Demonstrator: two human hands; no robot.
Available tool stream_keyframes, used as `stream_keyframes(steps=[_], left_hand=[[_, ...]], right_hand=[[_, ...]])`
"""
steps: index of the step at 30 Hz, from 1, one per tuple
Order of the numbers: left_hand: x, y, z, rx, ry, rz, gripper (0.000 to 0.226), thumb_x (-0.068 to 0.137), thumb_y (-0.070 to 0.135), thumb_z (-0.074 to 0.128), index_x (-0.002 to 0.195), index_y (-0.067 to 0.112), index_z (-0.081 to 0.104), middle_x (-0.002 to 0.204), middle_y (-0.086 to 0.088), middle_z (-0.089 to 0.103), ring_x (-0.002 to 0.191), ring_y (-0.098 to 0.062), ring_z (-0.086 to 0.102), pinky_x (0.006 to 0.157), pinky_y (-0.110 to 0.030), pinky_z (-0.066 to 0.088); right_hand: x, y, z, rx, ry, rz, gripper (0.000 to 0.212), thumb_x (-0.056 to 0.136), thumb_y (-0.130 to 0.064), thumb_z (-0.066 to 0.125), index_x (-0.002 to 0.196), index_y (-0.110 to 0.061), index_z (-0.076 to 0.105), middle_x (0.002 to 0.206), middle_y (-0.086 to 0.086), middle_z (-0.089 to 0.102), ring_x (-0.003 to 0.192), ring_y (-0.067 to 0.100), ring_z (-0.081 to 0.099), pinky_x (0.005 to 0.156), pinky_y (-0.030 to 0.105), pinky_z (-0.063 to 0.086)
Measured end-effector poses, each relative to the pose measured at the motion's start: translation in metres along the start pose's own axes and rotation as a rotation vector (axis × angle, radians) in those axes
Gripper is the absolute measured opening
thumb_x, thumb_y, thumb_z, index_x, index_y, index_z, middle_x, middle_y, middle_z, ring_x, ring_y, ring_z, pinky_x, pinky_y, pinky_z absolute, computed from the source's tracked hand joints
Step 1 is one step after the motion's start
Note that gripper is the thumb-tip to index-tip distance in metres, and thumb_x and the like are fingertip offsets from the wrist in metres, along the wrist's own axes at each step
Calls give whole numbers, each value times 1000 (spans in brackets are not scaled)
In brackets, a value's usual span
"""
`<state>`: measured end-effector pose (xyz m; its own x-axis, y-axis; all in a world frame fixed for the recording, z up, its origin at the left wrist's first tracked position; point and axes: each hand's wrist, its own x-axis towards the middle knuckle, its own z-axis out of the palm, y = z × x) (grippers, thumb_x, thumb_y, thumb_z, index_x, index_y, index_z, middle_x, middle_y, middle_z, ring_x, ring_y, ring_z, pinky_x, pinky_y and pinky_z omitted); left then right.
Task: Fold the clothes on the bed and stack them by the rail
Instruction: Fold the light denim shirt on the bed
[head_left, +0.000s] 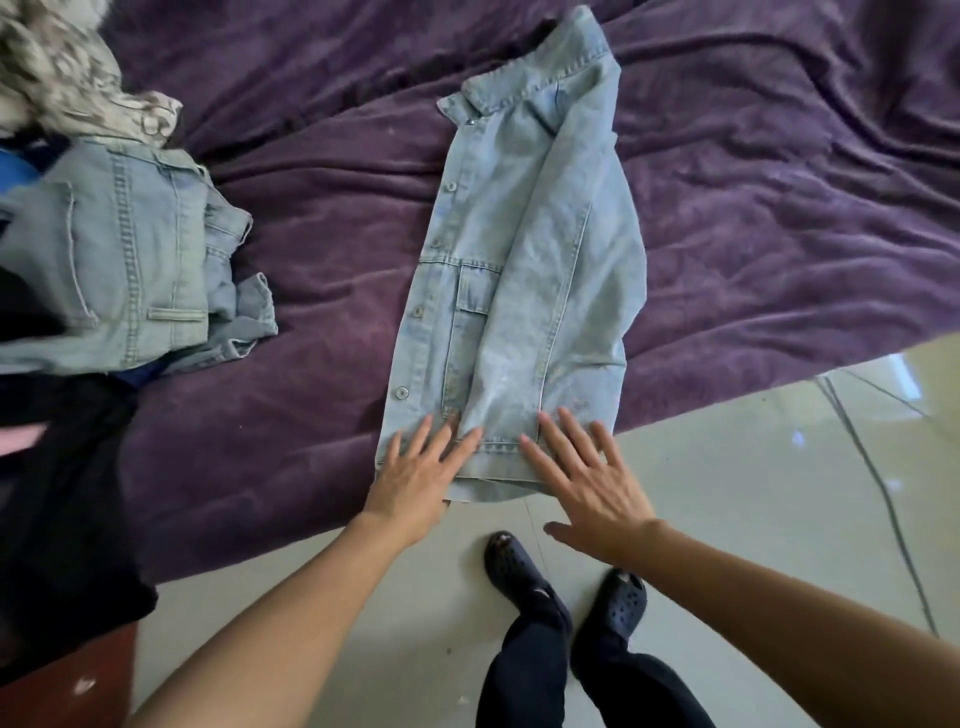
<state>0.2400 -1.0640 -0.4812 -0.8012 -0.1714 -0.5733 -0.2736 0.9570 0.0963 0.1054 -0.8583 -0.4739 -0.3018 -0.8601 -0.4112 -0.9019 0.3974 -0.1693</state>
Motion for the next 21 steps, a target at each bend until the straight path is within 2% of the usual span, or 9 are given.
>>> stream_keyframes(steps=[3, 5, 10, 12, 14, 16, 18, 19, 21], left_hand=[[1, -12, -7, -32, -5, 76, 92, 88, 25, 57, 147, 42, -10, 152, 2, 21, 146, -25, 11, 112, -44, 23], [0, -17, -13, -36, -39, 117, 85, 89, 29, 55, 147, 43, -5, 147, 2, 28, 141, -25, 22, 108, -42, 30], [1, -18, -60, -105, -55, 184, 55, 89, 17, 39, 139, 42, 35, 117, 5, 57, 109, -22, 54, 87, -37, 42], [12, -18, -94, -79, -57, 203, 37, 87, 16, 39, 115, 35, 55, 111, 4, 62, 106, -24, 57, 79, -35, 41], [28, -20, -135, -76, -114, 178, 14, 86, 16, 44, 87, 27, 53, 102, -1, 64, 100, -26, 57, 73, -34, 41], [50, -25, -179, -180, -166, 140, 15, 85, 12, 48, 84, 22, 59, 98, -4, 65, 95, -24, 59, 76, -34, 46], [77, -31, -218, -298, -157, 119, 18, 85, 8, 52, 87, 18, 67, 93, -5, 68, 89, -21, 60, 77, -32, 46], [91, -33, -235, -339, -151, 107, 17, 85, 8, 54, 84, 17, 67, 88, -5, 68, 86, -21, 60, 76, -32, 46], [120, -33, -262, -345, -157, 97, 16, 85, 11, 56, 73, 20, 63, 78, -2, 65, 79, -19, 58, 71, -32, 44]], right_hand=[[5, -1, 1, 46, 158, 67, 71, 78, -18, 69, 144, -13, 43, 148, 11, 42, 137, 30, 39, 105, 46, 39], [6, 3, -5, 131, 279, 28, 52, 73, -8, 68, 125, -10, 63, 126, 7, 64, 115, 26, 61, 88, 37, 52], [-9, 20, -51, 356, 93, 126, 39, 81, -16, 52, 117, -25, 62, 103, 1, 70, 88, 34, 64, 68, 35, 46], [-2, 37, -79, 432, 18, 149, 26, 89, -24, 49, 111, -30, 62, 98, 1, 69, 91, 32, 62, 68, 34, 42], [11, 54, -112, 524, -58, 146, 14, 94, -36, 47, 93, -29, 59, 88, -3, 66, 91, 28, 61, 70, 33, 42], [23, 70, -144, 659, -117, 137, 30, 88, -63, 45, 95, -35, 55, 85, -12, 62, 89, 19, 59, 74, 32, 42], [33, 79, -166, 629, -162, 127, 68, 67, -84, 49, 124, -47, 41, 98, -14, 64, 92, 14, 59, 79, 33, 45], [36, 80, -171, 492, -131, 119, 82, 61, -82, 55, 132, -49, 31, 101, -12, 64, 92, 16, 60, 77, 34, 46], [53, 90, -177, 290, -36, 127, 75, 66, -57, 66, 132, -42, 33, 99, -5, 66, 91, 24, 61, 70, 34, 46]])
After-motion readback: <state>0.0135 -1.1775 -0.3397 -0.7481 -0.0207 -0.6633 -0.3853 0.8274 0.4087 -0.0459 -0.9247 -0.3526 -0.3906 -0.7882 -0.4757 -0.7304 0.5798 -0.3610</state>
